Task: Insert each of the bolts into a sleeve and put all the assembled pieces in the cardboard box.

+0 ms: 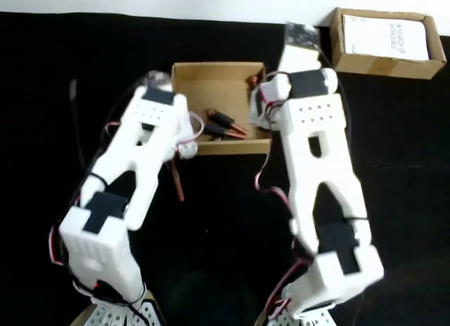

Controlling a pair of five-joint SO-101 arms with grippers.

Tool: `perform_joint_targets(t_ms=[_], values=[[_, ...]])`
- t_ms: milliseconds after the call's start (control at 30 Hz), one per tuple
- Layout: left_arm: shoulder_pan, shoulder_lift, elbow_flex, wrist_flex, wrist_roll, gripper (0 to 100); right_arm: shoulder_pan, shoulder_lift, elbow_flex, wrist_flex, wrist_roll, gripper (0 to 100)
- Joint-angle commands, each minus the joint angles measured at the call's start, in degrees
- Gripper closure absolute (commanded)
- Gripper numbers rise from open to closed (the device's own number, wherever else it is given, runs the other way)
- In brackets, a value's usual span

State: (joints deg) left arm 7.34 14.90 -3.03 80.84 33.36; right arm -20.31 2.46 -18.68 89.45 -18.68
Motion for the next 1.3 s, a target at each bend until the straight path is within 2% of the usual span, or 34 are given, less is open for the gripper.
perform_joint_targets(t_ms=[0,200,367,567,667,800,900,1033,1267], values=[[0.57,-8.92,-6.11,3.08,-0.44,99,-3.21,-8.31,0.22,0.57,0.53,99.1],[1.45,-20.88,-6.99,7.03,-0.79,99,-8.57,-16.4,1.36,8.13,0.62,99.1],[4.44,-30.2,-6.9,13.36,-6.42,99,-11.38,-21.76,3.65,11.56,0.62,99.1],[5.41,-38.02,-6.81,18.02,-6.86,99,-19.38,-36.53,18.33,11.3,7.74,99.1],[5.23,-41.45,-5.67,19.34,-6.95,99,-21.85,-45.32,27.38,8.75,7.91,99.1],[5.23,-48.84,2.59,19.43,-7.12,99,-21.67,-57.01,39.78,2.86,7.91,99.1],[5.23,-55.69,10.68,19.16,-11.43,99,-21.67,-65.63,47.87,-3.12,7.91,99.1],[5.23,-65.1,19.74,13.54,-13.19,99,-21.93,-76.09,58.42,-13.58,8.18,99.1],[5.49,-79.43,32.57,-4.04,-13.1,99,-21.93,-86.2,71.25,-27.3,8.18,99.1]])
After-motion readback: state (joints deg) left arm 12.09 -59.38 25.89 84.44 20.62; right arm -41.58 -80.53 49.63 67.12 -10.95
